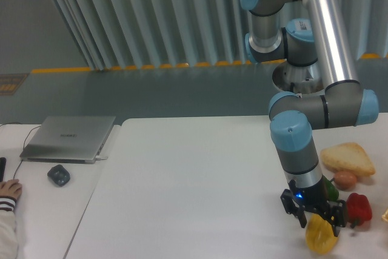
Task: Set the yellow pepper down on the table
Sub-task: 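Lower the yellow pepper onto the table beside the red pepper, then open the gripper and lift it away from the yellow pepper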
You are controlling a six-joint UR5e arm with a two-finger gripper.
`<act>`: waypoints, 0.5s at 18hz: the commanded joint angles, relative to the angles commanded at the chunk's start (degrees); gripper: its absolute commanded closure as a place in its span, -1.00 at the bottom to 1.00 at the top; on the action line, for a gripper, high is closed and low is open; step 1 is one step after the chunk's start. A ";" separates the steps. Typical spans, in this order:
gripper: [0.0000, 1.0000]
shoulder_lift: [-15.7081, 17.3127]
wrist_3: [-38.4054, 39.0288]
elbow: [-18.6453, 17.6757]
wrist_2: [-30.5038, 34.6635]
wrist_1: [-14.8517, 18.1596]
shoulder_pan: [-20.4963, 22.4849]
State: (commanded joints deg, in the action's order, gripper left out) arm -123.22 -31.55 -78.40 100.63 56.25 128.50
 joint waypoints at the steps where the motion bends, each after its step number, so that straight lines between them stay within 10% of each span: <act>1: -0.90 0.00 0.00 0.00 0.00 0.00 0.00; 5: -1.00 0.35 -1.48 0.00 0.09 0.17 -0.09; 9: -1.00 3.95 -23.70 -1.84 2.99 2.19 0.96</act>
State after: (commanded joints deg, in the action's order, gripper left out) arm -119.27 -55.25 -80.24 103.62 58.44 129.46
